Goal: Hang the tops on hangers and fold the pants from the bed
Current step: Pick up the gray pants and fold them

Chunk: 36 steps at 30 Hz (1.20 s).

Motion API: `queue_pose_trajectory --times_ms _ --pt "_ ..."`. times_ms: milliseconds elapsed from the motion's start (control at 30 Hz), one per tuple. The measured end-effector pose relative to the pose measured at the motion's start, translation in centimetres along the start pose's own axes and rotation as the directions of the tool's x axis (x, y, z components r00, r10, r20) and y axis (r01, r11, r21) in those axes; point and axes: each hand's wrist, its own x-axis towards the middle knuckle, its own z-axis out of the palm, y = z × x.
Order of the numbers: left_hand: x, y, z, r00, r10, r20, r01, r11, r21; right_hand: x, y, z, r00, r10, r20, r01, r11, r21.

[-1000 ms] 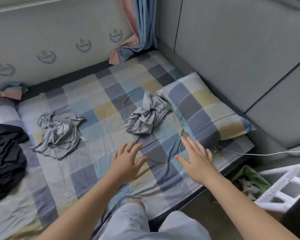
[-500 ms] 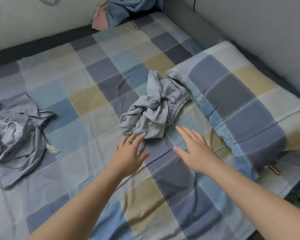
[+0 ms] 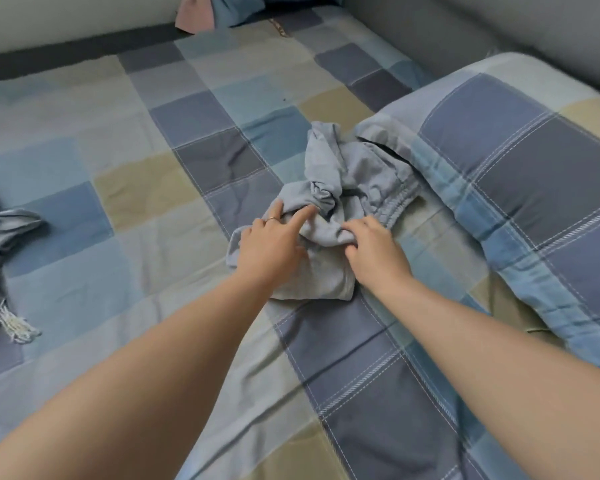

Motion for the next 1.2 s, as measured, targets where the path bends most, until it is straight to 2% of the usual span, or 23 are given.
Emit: queue_pose_trajectory --times_ms 133,267,367,467,667,733,833,967,1067,1200 --pt "0.3 -0.2 -0.9 0.999 -0.034 0.033 0.041 0.968 -0.247 -0.2 -0.7 -1.6 0.997 -0.042 -0.067 0.045 0.998 0.036" --pt "-2.6 0.5 -2.1 0.987 -0.069 0.147 0.103 0.965 -0.239 -3.6 -1.5 -4.5 0.995 -0.065 -0.072 0.072 0.992 0.101" --pt "-6.2 1.8 -3.7 0.973 -0.082 0.217 0.146 0.942 -0.303 -7.2 -2.9 -7.7 0.991 -0.126 -0.035 0.126 0.992 -0.012" --pt "-10.6 4.6 -6.9 0.980 -0.063 0.189 0.144 0.878 -0.457 -11.4 -4.9 -11.7 0.977 -0.211 0.005 0.211 0.975 0.064" --pt "-20.7 11.5 -16.4 0.990 -0.111 0.087 0.141 0.812 -0.567 -19.8 -9.6 -22.6 0.966 -0.258 0.025 0.245 0.941 0.236" --pt "-24.0 13.9 -20.1 0.985 -0.166 0.046 0.157 0.754 -0.638 -22.6 -11.3 -26.6 0.967 -0.255 0.029 0.237 0.931 0.278" --pt "-28.9 17.5 -25.3 0.962 -0.270 0.036 0.197 0.595 -0.779 -26.5 -13.6 -32.1 0.966 -0.257 0.023 0.236 0.916 0.326" --pt "-35.5 21.0 -30.5 0.925 -0.379 0.030 0.217 0.462 -0.860 -32.0 -16.3 -39.0 0.960 -0.272 0.061 0.225 0.884 0.410" --pt "-40.3 22.8 -34.3 0.935 -0.348 0.060 0.203 0.388 -0.899 -35.6 -18.2 -43.0 0.958 -0.276 0.077 0.209 0.856 0.472" --pt "-45.8 24.1 -39.0 0.965 -0.260 0.031 0.132 0.383 -0.914 -40.0 -21.2 -46.8 0.955 -0.282 0.089 0.180 0.794 0.581"
